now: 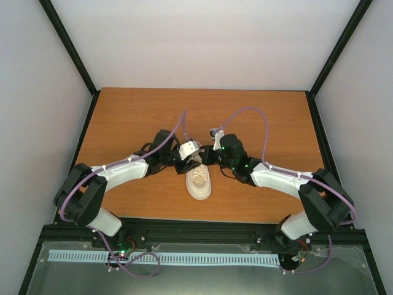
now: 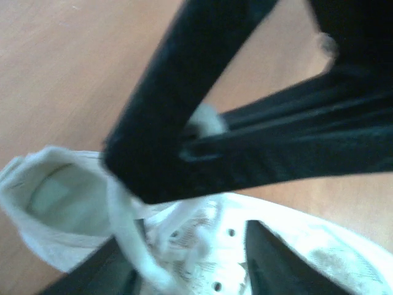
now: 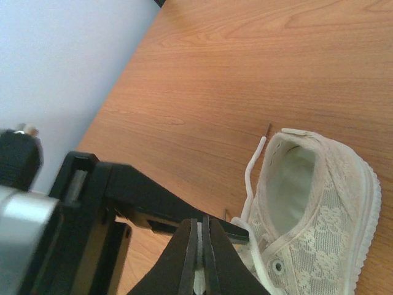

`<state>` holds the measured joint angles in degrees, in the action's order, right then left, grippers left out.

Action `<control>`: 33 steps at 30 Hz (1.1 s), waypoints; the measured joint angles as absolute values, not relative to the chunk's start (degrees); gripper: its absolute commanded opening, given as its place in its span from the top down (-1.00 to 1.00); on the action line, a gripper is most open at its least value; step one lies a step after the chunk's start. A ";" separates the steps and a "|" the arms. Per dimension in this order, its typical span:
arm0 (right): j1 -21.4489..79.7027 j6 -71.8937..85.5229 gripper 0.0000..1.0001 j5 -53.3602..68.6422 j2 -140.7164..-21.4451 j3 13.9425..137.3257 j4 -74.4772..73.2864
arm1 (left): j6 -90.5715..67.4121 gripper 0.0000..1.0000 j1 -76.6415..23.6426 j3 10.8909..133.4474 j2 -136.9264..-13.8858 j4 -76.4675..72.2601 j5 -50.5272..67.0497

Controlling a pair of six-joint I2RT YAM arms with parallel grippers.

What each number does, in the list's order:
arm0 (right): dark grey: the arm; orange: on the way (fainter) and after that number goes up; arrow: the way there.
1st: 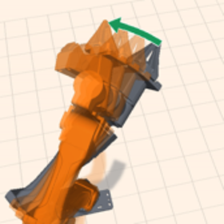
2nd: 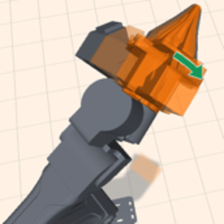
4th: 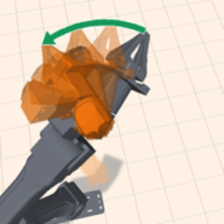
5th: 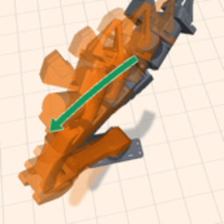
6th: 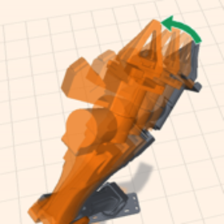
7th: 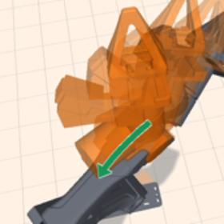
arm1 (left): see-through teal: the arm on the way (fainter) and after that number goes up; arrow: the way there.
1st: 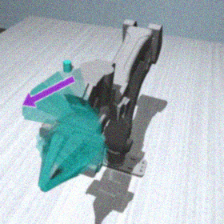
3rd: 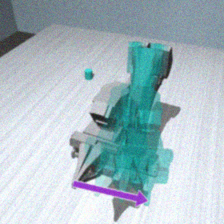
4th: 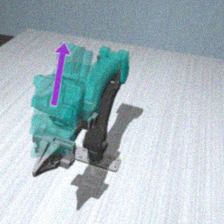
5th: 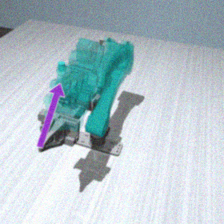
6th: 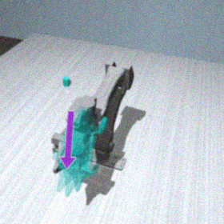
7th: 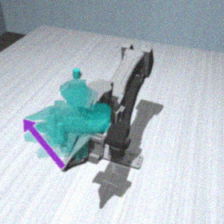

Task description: Tie the shoes

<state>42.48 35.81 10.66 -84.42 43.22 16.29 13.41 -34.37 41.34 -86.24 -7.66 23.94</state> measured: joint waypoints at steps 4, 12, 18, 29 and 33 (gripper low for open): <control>42.48 34.48 0.95 10.24 -83.83 43.35 15.25 | 29.36 -0.37 -31.46 52.97 -86.74 13.15 32.60; 42.48 32.40 0.94 10.94 -84.14 44.66 13.28 | 56.47 -0.34 -22.59 68.07 -92.64 37.93 29.82; 42.48 32.14 0.94 11.64 -85.52 44.84 13.04 | 62.06 -0.36 -22.61 68.86 -105.69 33.41 21.23; 42.48 31.62 0.94 12.62 -85.93 44.84 12.88 | 65.98 0.94 -23.05 70.87 -111.50 26.37 17.58; 42.48 31.07 0.94 12.62 -85.93 44.84 12.75 | 65.30 0.98 -23.03 70.74 -111.37 26.11 16.97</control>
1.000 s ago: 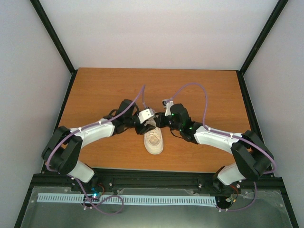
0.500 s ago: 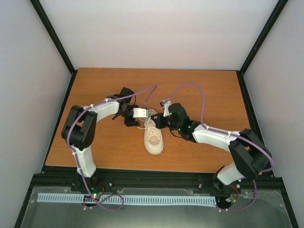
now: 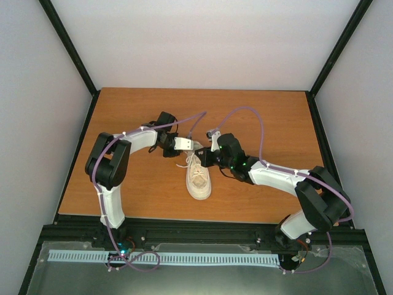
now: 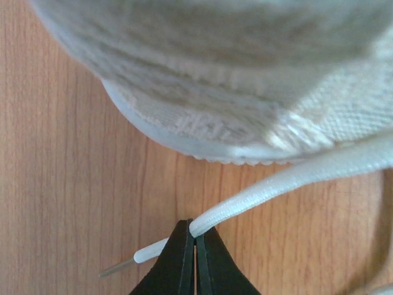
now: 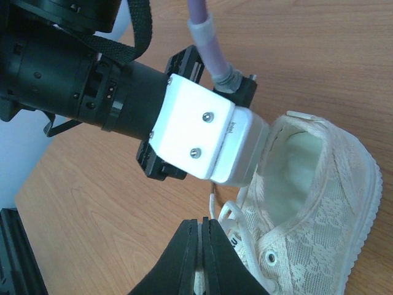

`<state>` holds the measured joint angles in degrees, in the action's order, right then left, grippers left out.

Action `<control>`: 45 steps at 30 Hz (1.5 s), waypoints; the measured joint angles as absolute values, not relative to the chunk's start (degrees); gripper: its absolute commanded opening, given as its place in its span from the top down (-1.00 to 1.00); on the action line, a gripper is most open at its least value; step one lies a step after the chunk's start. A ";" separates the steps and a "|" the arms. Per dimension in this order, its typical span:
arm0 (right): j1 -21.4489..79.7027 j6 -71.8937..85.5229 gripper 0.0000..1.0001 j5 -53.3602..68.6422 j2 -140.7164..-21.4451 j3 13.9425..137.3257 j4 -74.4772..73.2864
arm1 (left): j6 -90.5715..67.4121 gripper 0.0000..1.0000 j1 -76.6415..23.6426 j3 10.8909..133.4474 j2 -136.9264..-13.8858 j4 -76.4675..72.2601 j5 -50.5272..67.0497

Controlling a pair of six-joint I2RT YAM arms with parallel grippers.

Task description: Tie the shoes

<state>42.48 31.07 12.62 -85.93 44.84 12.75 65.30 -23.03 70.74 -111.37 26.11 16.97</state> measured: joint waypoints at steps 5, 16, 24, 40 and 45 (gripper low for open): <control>42.35 30.76 0.95 12.64 -85.93 44.84 12.56 | 64.16 0.98 -22.11 66.67 -106.19 26.59 15.84; 41.71 29.56 0.94 13.30 -85.93 44.86 11.88 | 64.77 0.98 -22.44 61.93 -76.66 48.21 22.46; 41.25 29.12 0.94 14.85 -86.04 45.80 11.31 | 62.72 0.98 -39.11 56.80 -76.82 56.53 22.28; 38.24 27.16 0.95 17.30 -86.63 47.55 8.64 | 56.05 0.98 -59.57 64.49 -95.33 53.54 23.88; 37.34 26.52 0.94 18.04 -86.89 47.81 8.29 | 53.25 0.88 -59.57 65.69 -95.31 50.09 27.88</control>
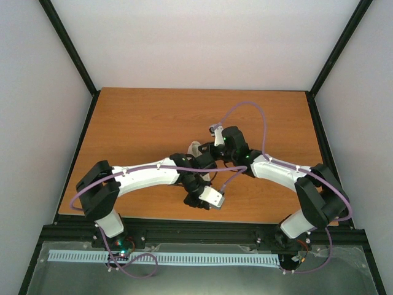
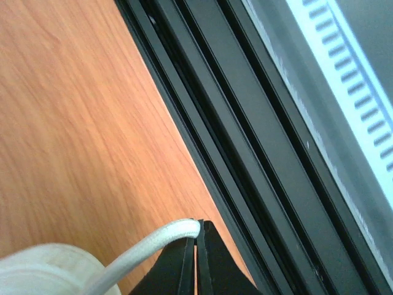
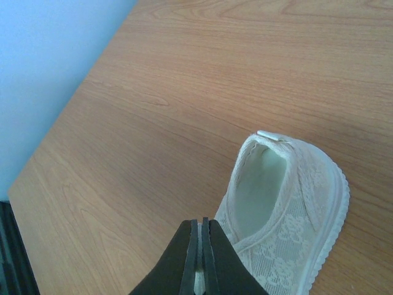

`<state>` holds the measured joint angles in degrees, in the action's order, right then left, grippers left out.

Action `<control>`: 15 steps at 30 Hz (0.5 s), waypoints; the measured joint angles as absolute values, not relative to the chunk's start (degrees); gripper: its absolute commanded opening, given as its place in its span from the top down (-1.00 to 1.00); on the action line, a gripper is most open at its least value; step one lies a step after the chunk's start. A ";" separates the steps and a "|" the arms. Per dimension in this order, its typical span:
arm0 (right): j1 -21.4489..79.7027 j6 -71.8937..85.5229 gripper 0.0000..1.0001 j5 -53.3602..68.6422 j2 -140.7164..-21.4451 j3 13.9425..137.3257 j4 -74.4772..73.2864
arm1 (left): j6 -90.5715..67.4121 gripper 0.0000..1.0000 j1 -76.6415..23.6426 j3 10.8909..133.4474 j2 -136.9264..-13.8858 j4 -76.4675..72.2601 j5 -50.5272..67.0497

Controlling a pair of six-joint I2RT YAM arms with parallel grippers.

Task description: Tie the shoes

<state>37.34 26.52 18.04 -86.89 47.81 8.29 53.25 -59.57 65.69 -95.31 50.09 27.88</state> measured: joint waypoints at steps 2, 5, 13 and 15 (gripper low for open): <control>37.26 26.22 0.94 18.33 -87.39 48.36 8.29 | 51.24 0.76 -59.57 66.11 -95.09 47.53 29.56; 37.23 25.89 0.94 18.74 -87.94 48.86 8.25 | 48.58 0.36 -59.59 66.17 -94.48 44.10 31.11; 37.21 24.82 0.94 19.40 -89.23 50.46 6.48 | 47.11 0.04 -59.55 66.89 -91.72 43.33 30.24; 37.21 24.56 0.94 19.68 -89.43 50.74 5.93 | 48.88 0.04 -58.76 66.89 -87.77 45.36 29.82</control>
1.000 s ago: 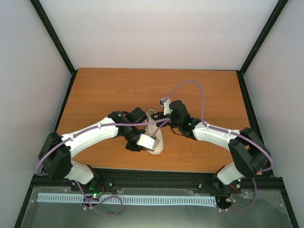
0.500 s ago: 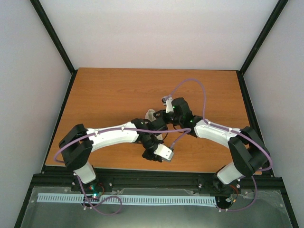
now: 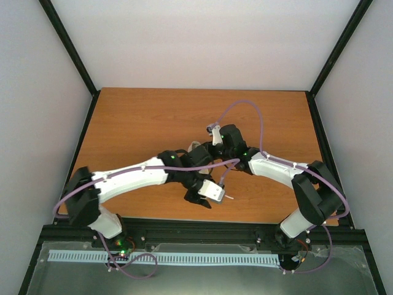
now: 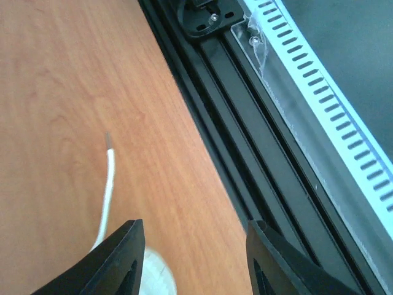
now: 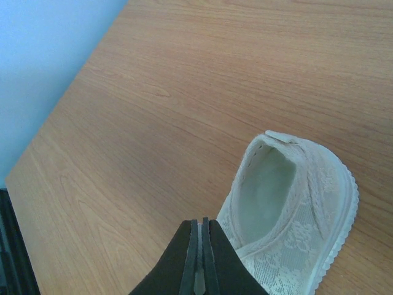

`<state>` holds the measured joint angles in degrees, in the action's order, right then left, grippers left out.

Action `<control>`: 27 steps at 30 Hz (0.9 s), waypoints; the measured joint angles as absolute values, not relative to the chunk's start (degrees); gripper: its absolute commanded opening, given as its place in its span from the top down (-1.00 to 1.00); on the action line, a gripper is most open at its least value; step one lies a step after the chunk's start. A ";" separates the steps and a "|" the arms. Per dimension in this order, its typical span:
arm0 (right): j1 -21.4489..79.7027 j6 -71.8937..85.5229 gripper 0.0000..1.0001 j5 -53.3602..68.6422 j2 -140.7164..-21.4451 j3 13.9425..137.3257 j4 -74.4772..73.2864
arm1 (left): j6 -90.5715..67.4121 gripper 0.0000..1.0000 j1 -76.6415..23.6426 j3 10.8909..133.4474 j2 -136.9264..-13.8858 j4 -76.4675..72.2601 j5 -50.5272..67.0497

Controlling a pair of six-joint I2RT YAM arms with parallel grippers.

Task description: Tie the shoes

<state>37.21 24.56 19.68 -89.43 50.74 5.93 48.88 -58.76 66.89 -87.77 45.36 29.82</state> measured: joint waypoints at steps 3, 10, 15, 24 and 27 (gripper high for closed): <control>37.21 24.32 0.94 20.21 -89.95 51.24 5.56 | 51.35 0.06 -54.70 66.92 -81.82 48.27 30.81; 37.21 24.16 0.94 21.69 -91.05 51.77 5.32 | 52.18 -0.12 -29.06 63.88 -79.18 42.04 32.58; 37.21 24.21 0.94 22.98 -91.79 52.60 5.41 | 52.12 -0.26 -28.03 59.68 -87.57 34.11 31.79; 37.21 25.17 0.95 24.38 -91.79 52.62 6.61 | 52.03 -0.26 -28.05 59.48 -92.82 27.62 34.87; 37.21 26.22 0.94 24.77 -91.79 52.62 7.57 | 51.90 -0.12 -28.29 59.68 -94.04 26.89 36.80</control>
